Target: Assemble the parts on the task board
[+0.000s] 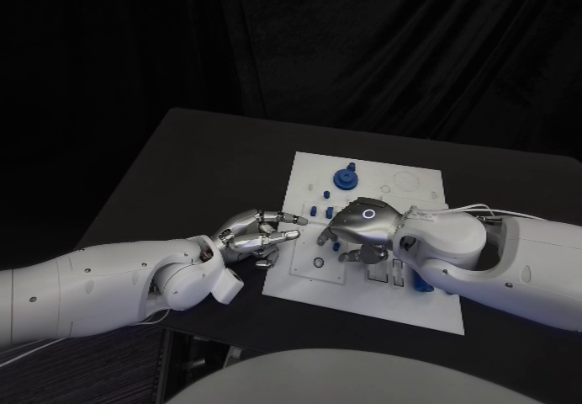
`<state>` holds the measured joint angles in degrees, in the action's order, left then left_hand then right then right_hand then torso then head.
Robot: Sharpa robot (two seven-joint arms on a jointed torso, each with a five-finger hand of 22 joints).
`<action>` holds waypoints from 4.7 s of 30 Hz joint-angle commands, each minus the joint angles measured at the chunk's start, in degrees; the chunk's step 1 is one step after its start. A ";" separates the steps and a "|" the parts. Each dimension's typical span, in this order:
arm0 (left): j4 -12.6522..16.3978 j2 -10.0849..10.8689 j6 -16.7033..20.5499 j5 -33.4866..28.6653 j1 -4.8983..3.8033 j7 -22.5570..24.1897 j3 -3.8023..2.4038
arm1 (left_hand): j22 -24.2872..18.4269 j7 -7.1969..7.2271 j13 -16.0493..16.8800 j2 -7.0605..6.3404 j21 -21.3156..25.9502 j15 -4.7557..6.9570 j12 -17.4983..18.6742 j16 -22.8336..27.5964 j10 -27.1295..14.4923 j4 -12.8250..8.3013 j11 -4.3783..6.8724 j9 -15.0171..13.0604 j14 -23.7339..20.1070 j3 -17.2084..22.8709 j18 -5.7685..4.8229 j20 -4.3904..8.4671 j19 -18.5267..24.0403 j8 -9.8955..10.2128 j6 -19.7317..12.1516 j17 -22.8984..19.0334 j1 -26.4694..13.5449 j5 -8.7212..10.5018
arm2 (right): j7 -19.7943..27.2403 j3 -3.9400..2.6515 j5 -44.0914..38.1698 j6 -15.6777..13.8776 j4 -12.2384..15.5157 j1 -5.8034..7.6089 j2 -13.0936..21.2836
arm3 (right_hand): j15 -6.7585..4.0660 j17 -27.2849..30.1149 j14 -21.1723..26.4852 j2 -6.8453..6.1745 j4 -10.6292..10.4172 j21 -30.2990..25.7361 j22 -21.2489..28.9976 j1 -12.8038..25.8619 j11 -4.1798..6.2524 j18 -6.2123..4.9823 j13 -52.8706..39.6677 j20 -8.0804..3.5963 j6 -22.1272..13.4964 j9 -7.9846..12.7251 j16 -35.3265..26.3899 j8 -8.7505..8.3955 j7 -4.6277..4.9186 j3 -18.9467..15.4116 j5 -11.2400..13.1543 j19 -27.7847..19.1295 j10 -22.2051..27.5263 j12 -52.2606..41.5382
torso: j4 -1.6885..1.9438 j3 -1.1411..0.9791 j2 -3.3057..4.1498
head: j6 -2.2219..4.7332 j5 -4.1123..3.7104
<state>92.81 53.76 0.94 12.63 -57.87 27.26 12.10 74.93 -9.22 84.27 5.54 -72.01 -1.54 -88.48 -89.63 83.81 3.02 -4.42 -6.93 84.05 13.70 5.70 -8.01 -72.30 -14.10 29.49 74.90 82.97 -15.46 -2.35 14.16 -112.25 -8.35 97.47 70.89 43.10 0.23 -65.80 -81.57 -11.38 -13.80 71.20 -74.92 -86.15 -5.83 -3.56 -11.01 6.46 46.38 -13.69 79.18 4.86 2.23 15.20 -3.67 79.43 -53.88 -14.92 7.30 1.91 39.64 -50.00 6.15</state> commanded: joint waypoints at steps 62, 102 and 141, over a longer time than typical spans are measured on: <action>0.40 3.69 10.26 5.25 -10.43 14.82 -0.01 | -68.94 7.61 -80.55 -2.86 71.35 0.48 78.62 89.63 -76.71 12.79 4.71 3.70 -84.05 -10.50 4.59 -1.66 72.00 11.38 -3.50 -74.90 4.79 -6.48 | -11.57 0.00 14.67 -0.44 3.28 7.76 16.88 | 1.11 -1.61 -1.72 -0.23 -2.76 2.07 -10.14 5.46 -0.42 -0.17 0.53 0.90 1.03 1.83 1.01 0.12 3.70 -3.45 0.67 2.51 4.52 -4.04 | -0.98 0.09 0.02 | 0.00 -7.94; -2.17 1.26 5.57 5.25 -9.94 12.32 -0.01 | -68.41 4.45 -81.95 -0.77 71.12 -1.79 74.57 89.63 -76.58 8.55 1.09 2.65 -84.04 -10.16 4.59 -4.61 71.44 10.22 0.75 -74.90 7.87 -11.17 | -6.17 0.00 14.71 -6.25 -1.28 2.89 12.16 | -1.41 -2.98 -3.45 1.16 -0.92 4.92 -10.92 -3.22 2.83 0.38 2.36 -1.35 10.68 -0.53 1.65 4.08 3.68 4.56 -10.85 4.33 -10.40 -3.30 | -0.79 0.03 -0.21 | 0.00 -7.53; -2.88 1.33 3.50 5.25 -9.58 10.16 -0.01 | -67.97 3.09 -81.80 -0.33 70.99 -3.42 72.45 89.01 -75.41 7.47 -0.54 2.07 -82.58 -9.28 4.68 -5.65 71.05 9.10 2.49 -74.42 7.49 -11.91 | -7.28 -0.02 16.96 -7.79 11.38 5.93 11.41 | -2.71 -3.34 -4.13 1.54 2.17 3.31 -10.47 -4.35 4.15 0.14 0.68 -2.78 17.63 -6.84 0.98 8.16 3.36 5.33 -12.64 4.08 -14.74 -3.07 | -0.85 0.19 -0.39 | 0.00 -4.19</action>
<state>89.88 55.21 5.39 17.84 -67.58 37.00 12.12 7.02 -5.91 2.41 4.65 -1.01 -4.62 -15.73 -0.43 8.28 10.81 -4.61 -4.88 1.56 4.30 9.31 -13.22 -1.17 -4.76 32.19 0.39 90.41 -26.99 -9.75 14.11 -96.38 -16.87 108.41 77.26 54.70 -2.26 -69.21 -83.86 -10.17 -11.67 74.67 -74.94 -90.43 -1.55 -3.56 -10.24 3.88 63.92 -16.59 80.55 13.42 5.26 20.39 -16.19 83.64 -68.30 -18.13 6.56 2.04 39.20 -50.00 1.57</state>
